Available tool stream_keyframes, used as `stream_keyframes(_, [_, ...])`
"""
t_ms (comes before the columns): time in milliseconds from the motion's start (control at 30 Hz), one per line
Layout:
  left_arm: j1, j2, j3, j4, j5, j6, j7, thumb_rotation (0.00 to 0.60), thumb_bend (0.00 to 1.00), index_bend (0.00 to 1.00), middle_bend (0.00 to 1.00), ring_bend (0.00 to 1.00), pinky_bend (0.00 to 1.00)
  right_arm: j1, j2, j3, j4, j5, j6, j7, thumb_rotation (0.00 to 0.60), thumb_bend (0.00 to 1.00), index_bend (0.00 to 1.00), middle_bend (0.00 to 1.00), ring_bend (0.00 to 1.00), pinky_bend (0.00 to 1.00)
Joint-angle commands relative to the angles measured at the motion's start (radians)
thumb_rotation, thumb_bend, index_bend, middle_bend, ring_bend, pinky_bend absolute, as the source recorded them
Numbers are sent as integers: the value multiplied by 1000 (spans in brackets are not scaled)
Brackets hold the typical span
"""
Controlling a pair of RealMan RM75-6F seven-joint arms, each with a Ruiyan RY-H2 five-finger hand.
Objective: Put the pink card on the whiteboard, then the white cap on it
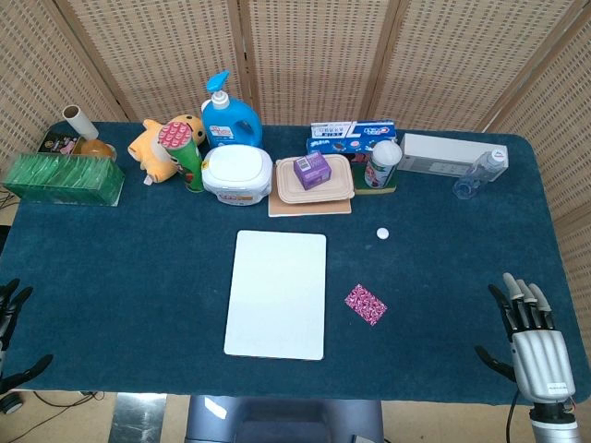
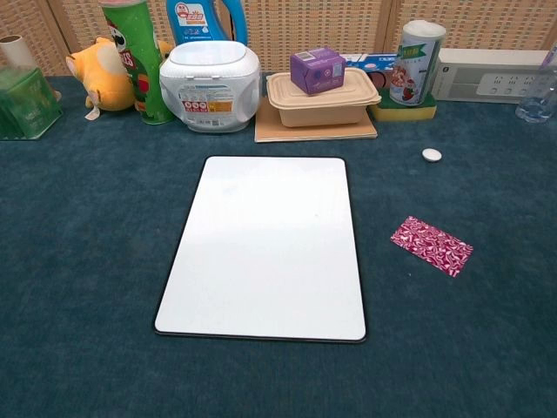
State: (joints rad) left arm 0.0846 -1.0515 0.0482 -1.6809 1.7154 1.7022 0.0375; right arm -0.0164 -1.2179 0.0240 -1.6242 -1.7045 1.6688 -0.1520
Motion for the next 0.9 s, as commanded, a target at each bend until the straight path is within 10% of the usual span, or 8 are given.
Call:
stream_keyframes(33, [1,0,0,0,0,1,-1,600,14,0,0,0,22,2,4,-1,-1,1,-4,4,600,10,91,0,0,0])
stream_keyframes(533, [-2,2,-4,-4,-11,-6,-5,600,14,0,0,0,22,102,11,-35,9,-38,-183,49,600,15,105,0,0,0])
stream_keyframes(900, [-14,7,-10,-17,-30,-35,17,600,14,0,0,0,23,433,26,-49,53,-168,-580,185,600,68,140,0,0,0])
